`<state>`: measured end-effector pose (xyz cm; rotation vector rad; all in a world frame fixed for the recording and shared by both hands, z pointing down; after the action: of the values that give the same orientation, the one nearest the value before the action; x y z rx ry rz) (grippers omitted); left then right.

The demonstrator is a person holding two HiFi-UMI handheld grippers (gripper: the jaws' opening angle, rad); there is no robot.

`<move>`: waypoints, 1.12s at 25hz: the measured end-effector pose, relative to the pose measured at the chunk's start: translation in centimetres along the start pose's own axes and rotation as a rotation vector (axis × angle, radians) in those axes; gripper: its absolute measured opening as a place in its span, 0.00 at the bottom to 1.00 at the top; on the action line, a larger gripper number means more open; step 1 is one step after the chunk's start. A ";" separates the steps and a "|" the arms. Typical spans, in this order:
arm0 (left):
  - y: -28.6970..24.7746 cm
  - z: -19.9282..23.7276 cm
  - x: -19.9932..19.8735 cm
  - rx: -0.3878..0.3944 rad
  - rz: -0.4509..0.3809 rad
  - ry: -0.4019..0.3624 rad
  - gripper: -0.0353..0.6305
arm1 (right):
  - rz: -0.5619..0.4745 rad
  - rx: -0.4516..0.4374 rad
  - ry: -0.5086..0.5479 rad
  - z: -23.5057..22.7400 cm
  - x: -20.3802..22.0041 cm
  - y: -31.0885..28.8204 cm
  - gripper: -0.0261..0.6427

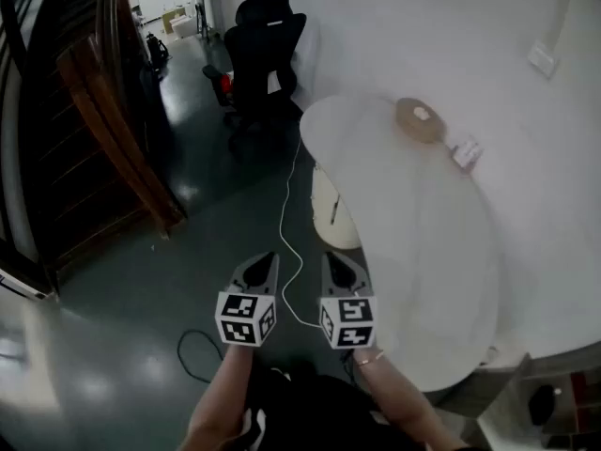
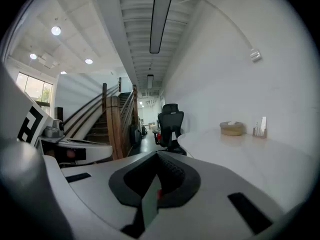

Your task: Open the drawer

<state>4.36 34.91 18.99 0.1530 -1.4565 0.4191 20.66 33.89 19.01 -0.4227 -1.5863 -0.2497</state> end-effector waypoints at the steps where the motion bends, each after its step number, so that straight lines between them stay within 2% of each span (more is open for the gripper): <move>1: -0.1 -0.1 -0.2 -0.003 -0.001 -0.003 0.06 | -0.001 -0.004 -0.003 0.0 -0.1 0.1 0.04; 10: -1.6 1.0 -0.2 -0.021 0.019 -0.005 0.06 | 0.026 0.013 -0.008 -0.3 0.6 -0.3 0.04; 16: -4.6 3.8 1.2 -0.028 0.058 -0.006 0.06 | 0.055 0.041 -0.025 -0.3 1.6 -4.3 0.04; 21: -10.1 9.3 2.1 0.008 0.066 -0.011 0.06 | 0.068 0.074 -0.013 0.3 3.0 -11.7 0.04; 28: -19.6 19.9 1.1 0.075 0.120 -0.005 0.06 | 0.135 0.193 -0.018 0.8 3.1 -24.5 0.04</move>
<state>-6.92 10.14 25.38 0.1264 -1.4603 0.5719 9.74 12.41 24.45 -0.3802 -1.5756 0.0107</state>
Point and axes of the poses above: the fingertips, and each gripper's own axes: y backward along the fingers, z to its left, x out of its underside, the point moved 6 cm from there along y, backward along the fingers, and after that the axes turned 9 degrees about -z, right-handed, at the moved point
